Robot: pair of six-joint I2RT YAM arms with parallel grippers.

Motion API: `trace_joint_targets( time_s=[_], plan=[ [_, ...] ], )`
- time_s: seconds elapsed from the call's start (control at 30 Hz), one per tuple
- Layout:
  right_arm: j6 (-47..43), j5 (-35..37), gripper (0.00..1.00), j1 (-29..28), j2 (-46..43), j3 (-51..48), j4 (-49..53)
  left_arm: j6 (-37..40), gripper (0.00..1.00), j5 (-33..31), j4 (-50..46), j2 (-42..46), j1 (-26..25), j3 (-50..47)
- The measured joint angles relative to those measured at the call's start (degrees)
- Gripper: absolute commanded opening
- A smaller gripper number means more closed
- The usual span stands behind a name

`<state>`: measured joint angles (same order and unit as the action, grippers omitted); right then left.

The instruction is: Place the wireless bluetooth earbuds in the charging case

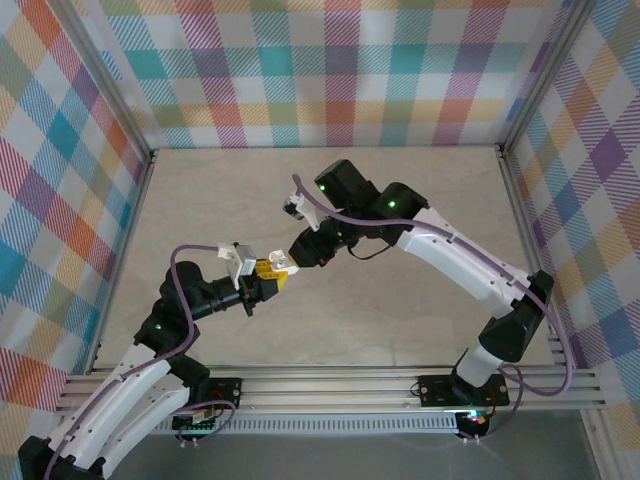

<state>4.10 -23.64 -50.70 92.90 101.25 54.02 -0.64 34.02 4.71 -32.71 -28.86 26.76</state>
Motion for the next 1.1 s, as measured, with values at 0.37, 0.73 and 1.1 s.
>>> trace_joint_targets(
  time_s=[0.37,0.73,1.1],
  plan=[
    [-8.4,-6.6,0.21,1.3,0.0,-0.4,1.2,-0.4,0.0,2.1,0.4,0.5,0.0,0.0],
    [-17.1,-8.9,0.23,1.5,2.6,3.0,6.6,-1.3,0.0,3.7,0.0,0.6,0.0,0.0],
    [-21.8,-6.7,0.47,1.6,4.0,5.4,9.1,-1.5,0.0,4.4,-0.3,0.5,0.0,0.0]
  ],
)
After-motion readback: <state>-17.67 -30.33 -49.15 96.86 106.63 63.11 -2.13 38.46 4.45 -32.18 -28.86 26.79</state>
